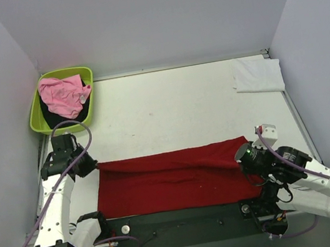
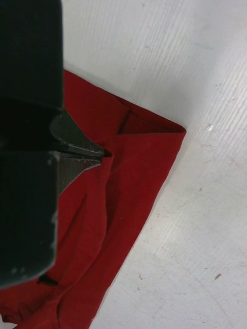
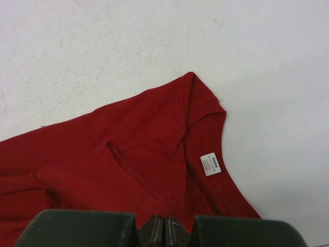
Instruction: Fold and stack the t-shirts
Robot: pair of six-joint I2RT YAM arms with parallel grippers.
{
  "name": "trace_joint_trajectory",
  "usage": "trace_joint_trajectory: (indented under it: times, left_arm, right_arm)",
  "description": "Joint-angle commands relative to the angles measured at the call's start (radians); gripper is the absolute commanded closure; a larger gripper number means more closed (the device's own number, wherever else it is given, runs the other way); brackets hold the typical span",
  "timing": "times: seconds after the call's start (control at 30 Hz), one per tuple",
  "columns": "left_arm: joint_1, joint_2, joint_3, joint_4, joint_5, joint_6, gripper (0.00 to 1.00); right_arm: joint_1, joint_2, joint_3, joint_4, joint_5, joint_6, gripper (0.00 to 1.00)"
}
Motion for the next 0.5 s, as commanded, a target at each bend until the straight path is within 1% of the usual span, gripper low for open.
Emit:
trace_joint_trajectory:
  times: [0.0, 0.03, 0.1, 0.13, 0.17, 0.2, 0.23, 0.27, 0.3, 0.37, 0.43, 0.47]
  left_arm:
    - [0.008, -0.025, 0.043, -0.116, 0.034, -0.053, 1.0]
    - [0.008, -0.038, 0.041, -0.124, 0.029, -0.054, 0.98]
    - [0.008, -0.045, 0.041, -0.153, 0.02, -0.059, 0.94]
    - [0.008, -0.054, 0.04, -0.161, 0.022, -0.059, 0.92]
    - [0.009, -0.062, 0.031, -0.167, 0.022, -0.06, 0.89]
    - [0.009, -0.074, 0.027, -0.183, 0.022, -0.065, 0.77]
    - [0.012, -0.082, 0.024, -0.194, 0.02, -0.068, 0.71]
    - [0.016, -0.091, 0.021, -0.203, 0.019, -0.068, 0.66]
    - [0.023, -0.116, 0.012, -0.226, 0.017, -0.068, 0.54]
    - [0.026, -0.145, 0.004, -0.254, 0.018, -0.064, 0.45]
    - [0.026, -0.189, 0.009, -0.263, 0.04, -0.053, 0.39]
    - [0.026, -0.202, 0.014, -0.251, 0.095, -0.033, 0.38]
  right_arm:
    - [0.004, 0.033, 0.035, -0.046, 0.059, 0.01, 1.0]
    - [0.006, 0.038, 0.036, -0.047, 0.06, 0.009, 0.97]
    - [0.006, 0.04, 0.036, -0.046, 0.065, -0.002, 0.85]
    - [0.004, 0.04, 0.036, -0.047, 0.068, -0.003, 0.71]
    - [0.006, 0.041, 0.038, -0.049, 0.071, -0.008, 0.63]
    - [0.006, 0.041, 0.042, -0.052, 0.071, -0.011, 0.54]
    - [0.006, 0.04, 0.047, -0.058, 0.073, -0.014, 0.41]
    - [0.004, 0.043, 0.059, -0.063, 0.077, -0.019, 0.36]
    - [0.006, 0.043, 0.067, -0.067, 0.08, -0.022, 0.29]
    - [0.006, 0.049, 0.084, -0.086, 0.095, -0.026, 0.26]
    - [0.004, 0.055, 0.09, -0.084, 0.105, -0.037, 0.24]
    - [0.004, 0.07, 0.093, -0.083, 0.115, -0.04, 0.23]
